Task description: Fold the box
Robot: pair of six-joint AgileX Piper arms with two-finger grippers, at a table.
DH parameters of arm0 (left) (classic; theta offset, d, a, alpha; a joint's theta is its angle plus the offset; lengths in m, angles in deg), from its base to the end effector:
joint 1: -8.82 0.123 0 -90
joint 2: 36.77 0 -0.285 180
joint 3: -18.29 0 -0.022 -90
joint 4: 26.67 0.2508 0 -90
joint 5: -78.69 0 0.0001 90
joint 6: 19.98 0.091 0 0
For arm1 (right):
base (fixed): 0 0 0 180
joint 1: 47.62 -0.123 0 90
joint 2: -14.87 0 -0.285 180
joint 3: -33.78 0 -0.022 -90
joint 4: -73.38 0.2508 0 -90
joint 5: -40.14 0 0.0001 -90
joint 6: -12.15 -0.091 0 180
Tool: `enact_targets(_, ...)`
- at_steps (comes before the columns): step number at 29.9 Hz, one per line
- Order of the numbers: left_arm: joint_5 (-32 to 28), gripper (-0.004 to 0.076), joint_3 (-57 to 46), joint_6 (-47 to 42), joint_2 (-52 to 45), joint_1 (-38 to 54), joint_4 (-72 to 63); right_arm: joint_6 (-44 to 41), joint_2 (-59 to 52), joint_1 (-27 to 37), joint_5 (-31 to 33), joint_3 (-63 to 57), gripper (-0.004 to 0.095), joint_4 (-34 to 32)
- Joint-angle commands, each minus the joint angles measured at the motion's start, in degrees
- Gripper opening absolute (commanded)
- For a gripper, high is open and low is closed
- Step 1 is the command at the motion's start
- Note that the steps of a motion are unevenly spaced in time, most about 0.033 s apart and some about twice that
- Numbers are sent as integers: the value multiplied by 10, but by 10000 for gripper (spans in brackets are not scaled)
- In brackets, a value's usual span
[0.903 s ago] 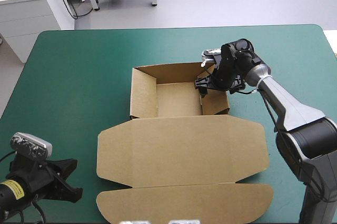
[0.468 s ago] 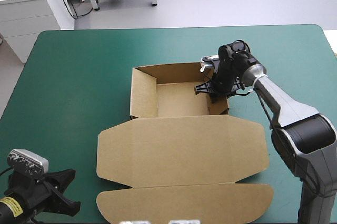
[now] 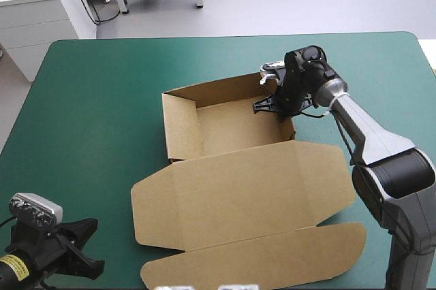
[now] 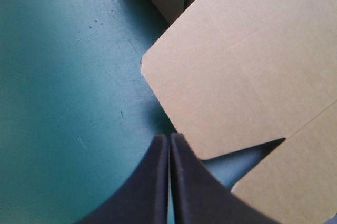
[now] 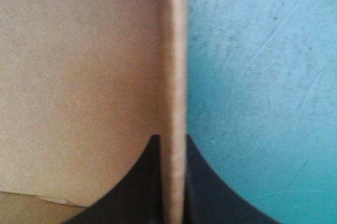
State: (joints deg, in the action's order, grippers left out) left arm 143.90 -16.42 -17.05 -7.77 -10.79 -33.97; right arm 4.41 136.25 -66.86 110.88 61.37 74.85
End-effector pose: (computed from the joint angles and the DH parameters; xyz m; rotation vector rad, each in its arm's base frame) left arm 0.0307 -0.0221 0.3353 0.4439 2.2166 -0.3148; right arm 0.3999 0.1419 0.2840 -0.2813 2.8685 0.1269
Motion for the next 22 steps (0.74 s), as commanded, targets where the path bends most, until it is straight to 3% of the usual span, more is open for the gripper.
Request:
enact_targets(1,-33,-8,13,0,6,-2,-10,27,-55,55,9,35,-19,-19)
enact_targets(11,-32,-8,13,0,6,-2,-8,64,-76,336,9,71,-19,-15)
enact_targets(17,-33,-8,13,0,6,-2,-11,64,-62,445,-4,71,-19,-15)
enact_targets(22,-33,-8,13,0,6,-2,-11,77,-43,496,-5,71,-19,-15)
